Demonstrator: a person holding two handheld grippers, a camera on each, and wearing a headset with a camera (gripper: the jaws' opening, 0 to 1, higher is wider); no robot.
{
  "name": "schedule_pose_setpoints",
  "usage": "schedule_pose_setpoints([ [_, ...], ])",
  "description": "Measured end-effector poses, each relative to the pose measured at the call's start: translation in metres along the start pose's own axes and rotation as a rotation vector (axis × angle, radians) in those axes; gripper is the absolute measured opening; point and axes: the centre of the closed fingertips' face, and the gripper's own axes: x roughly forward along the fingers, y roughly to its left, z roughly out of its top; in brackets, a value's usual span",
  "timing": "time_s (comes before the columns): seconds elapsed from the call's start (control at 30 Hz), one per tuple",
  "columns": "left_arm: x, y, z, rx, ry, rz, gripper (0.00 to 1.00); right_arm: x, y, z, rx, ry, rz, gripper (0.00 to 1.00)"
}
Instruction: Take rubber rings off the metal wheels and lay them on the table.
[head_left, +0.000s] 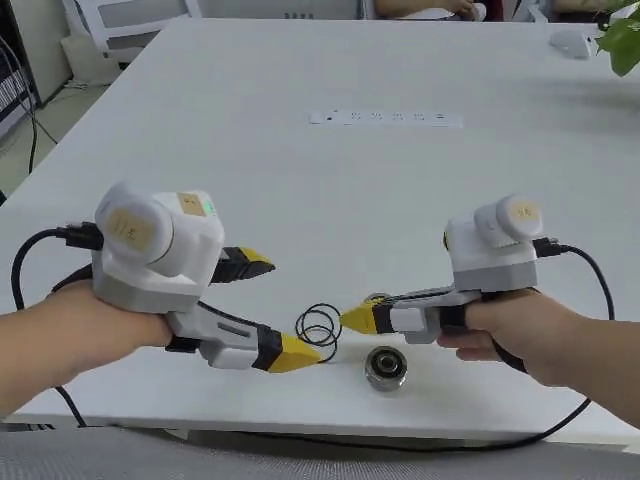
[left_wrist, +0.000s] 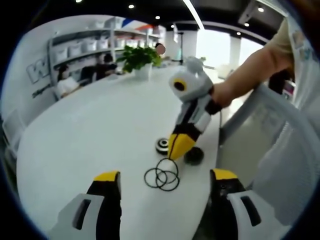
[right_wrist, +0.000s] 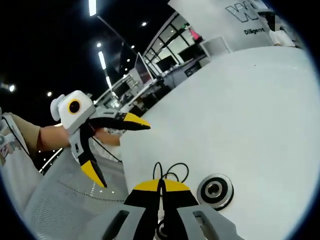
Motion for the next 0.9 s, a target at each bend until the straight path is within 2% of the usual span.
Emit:
schedule_pose_setpoints([
  [0.43,-0.004,0.002,-0.007,-0.021,0.01,0.015,0.75,0.009,-0.005,-0.012,0.032,0.057,0.006,0.0],
  [0.9,-0.003,0.002,-0.009,-0.024,0.018,0.017,0.75,0.012,-0.012,-0.016,0.039,0.075,-0.019,0.0],
])
